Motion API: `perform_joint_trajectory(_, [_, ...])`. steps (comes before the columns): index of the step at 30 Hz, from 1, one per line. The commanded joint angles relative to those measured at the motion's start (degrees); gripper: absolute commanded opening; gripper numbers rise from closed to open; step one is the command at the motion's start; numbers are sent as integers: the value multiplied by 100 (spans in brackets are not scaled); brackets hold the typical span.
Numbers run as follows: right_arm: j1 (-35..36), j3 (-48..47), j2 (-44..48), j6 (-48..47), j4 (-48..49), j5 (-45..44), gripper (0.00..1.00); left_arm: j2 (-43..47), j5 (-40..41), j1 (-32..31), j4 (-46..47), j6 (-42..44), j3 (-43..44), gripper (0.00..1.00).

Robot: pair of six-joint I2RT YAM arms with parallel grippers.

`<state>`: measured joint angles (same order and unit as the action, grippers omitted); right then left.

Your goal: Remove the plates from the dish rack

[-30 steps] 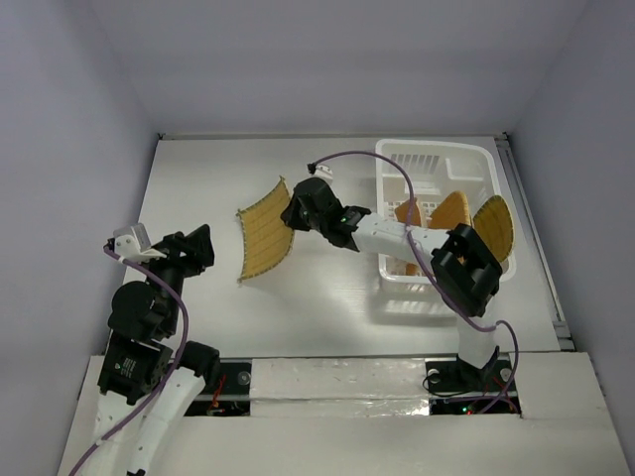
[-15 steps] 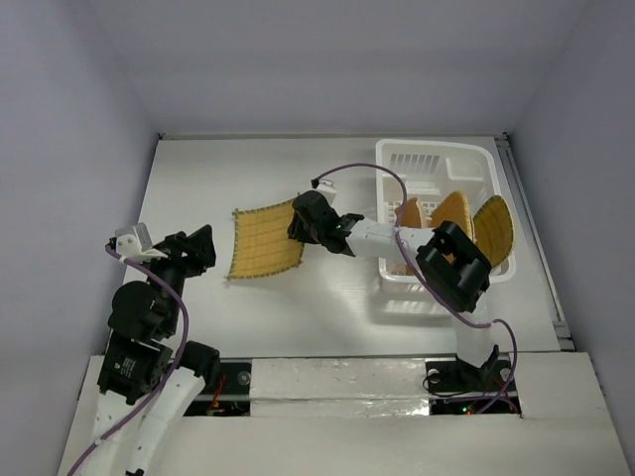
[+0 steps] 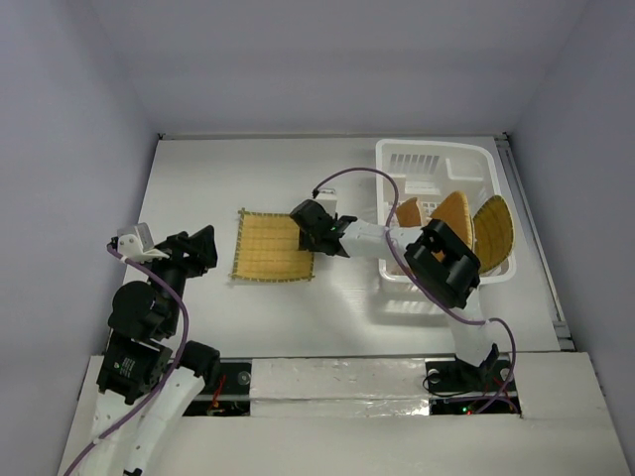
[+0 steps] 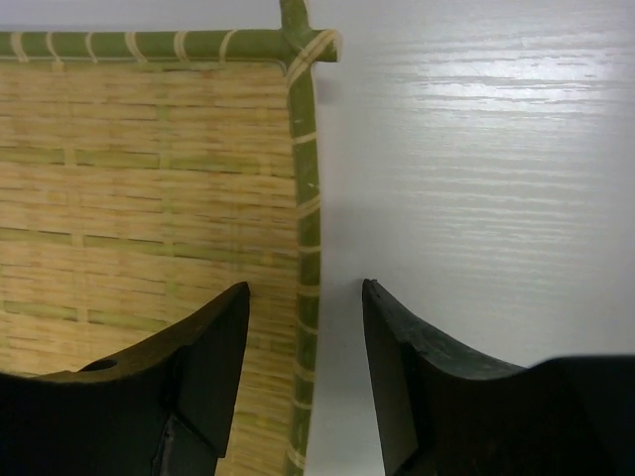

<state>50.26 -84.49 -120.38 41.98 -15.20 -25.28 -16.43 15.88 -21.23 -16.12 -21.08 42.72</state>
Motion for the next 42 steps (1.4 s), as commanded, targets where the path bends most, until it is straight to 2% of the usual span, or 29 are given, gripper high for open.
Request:
perform_joint_trajectory(1, [10, -235, 76, -216, -360, -285, 55, -36, 3, -30, 197, 25, -18, 58])
perform_joint_trajectory(5, [10, -288, 505, -418, -501, -434, 65, -27, 3, -30, 188, 25, -18, 58])
perform_joint_trajectory(8, [10, -305, 1234, -699, -606, -443, 74, -27, -6, -30, 206, 34, -18, 58])
perform_joint_trajectory(11, [10, -235, 2183, -954, -773, -504, 74, -10, -15, -30, 214, 34, -27, 58])
perform_joint_trajectory(12, [10, -226, 2429, -1068, -861, -609, 59, -1, -15, -30, 214, 43, -27, 58])
perform_joint_trajectory(13, [10, -209, 2910, -1112, -983, -706, 40, 8, -15, -30, 214, 43, -27, 58])
perform_joint_trajectory(14, [10, -121, 3167, -1139, -1220, -828, 5, 25, -15, -30, 206, 51, -27, 58])
perform_joint_trajectory(15, [10, -60, 3422, -1174, -1344, -1117, 0, 34, -15, -30, 214, 51, -27, 58])
perform_joint_trajectory(19, [10, 195, 4504, -1096, -2345, -1848, 0, 104, -23, -83, 241, 60, -44, 58])
perform_joint_trajectory(21, [10, 187, 4855, -738, -3275, -2268, 0, 131, -59, -83, 267, 69, -44, 58])
perform_joint_trajectory(23, [10, 170, 4988, -481, -4205, -2385, 0, 157, -59, -135, 276, 78, -44, 58])
perform_joint_trajectory(26, [-51, 152, 5103, -24, -5096, -2394, 0, 184, -50, -188, 276, 78, -44, 58])
perform_joint_trajectory(29, [-51, 231, 5112, 39, -5387, -2298, 27, 219, -41, -188, 259, 87, -44, 58])
perform_joint_trajectory(30, [-51, 240, 5103, -14, -5414, -2176, 48, 219, -32, -188, 258, 87, -44, 58])
perform_joint_trajectory(32, [-104, 318, 5042, -119, -5353, -2061, 66, 236, -15, -188, 241, 87, -44, 58])
perform_joint_trajectory(34, [-104, 363, 4972, -233, -5301, -2016, 70, 245, -15, -188, 250, 87, -44, 58])
perform_joint_trajectory(37, [-508, 565, 4805, -620, -4914, -1859, 70, 263, -15, -188, 241, 87, -44, 58])
perform_joint_trajectory(42, [-1017, 819, 4384, -1225, -4141, -1972, 60, 254, 3, -188, 232, 87, -44, 59])
